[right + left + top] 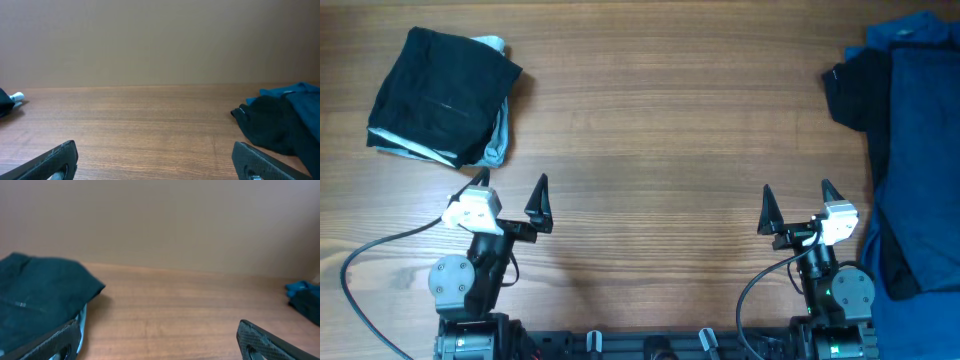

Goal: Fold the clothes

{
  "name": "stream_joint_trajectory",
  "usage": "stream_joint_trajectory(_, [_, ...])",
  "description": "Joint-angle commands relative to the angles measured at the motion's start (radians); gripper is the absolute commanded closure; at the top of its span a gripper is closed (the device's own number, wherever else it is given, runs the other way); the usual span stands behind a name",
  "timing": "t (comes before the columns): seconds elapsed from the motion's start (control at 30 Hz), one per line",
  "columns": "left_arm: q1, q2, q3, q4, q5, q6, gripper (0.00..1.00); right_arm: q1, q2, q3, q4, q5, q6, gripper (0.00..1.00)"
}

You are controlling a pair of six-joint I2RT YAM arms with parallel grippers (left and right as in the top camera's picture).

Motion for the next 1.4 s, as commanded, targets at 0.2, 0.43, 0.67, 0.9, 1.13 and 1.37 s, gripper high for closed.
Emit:
stream_joint_trajectory(0.2, [-0.006, -0.013, -0.099, 0.003, -0.056, -0.002, 0.00, 0.004, -0.003, -0.001, 0.004, -0.015, -0.011, 0.00])
stream_joint_trajectory(0.43, [-0.006, -0.092, -0.151, 0.002, -0.070, -0.002, 0.00, 0.004, -0.003, -0.001, 0.004, -0.015, -0.011, 0.00])
stream_joint_trajectory(0.67, [-0.006, -0.177, -0.151, -0.041, -0.074, -0.002, 0.00, 0.004, -0.003, -0.001, 0.004, -0.015, -0.011, 0.01])
stream_joint_trajectory(0.9, [-0.006, -0.297, -0.152, -0.122, -0.078, -0.002, 0.00, 0.004, -0.003, -0.001, 0.004, -0.015, -0.011, 0.00])
stream_joint_trajectory(1.13, [-0.006, -0.297, -0.153, -0.169, -0.147, -0.002, 0.00, 0.004, -0.003, -0.001, 0.004, -0.015, -0.011, 0.00])
stream_joint_trajectory(1.37, [-0.006, -0.297, -0.154, -0.172, -0.196, -0.002, 0.00, 0.004, -0.003, -0.001, 0.004, -0.015, -0.011, 0.00])
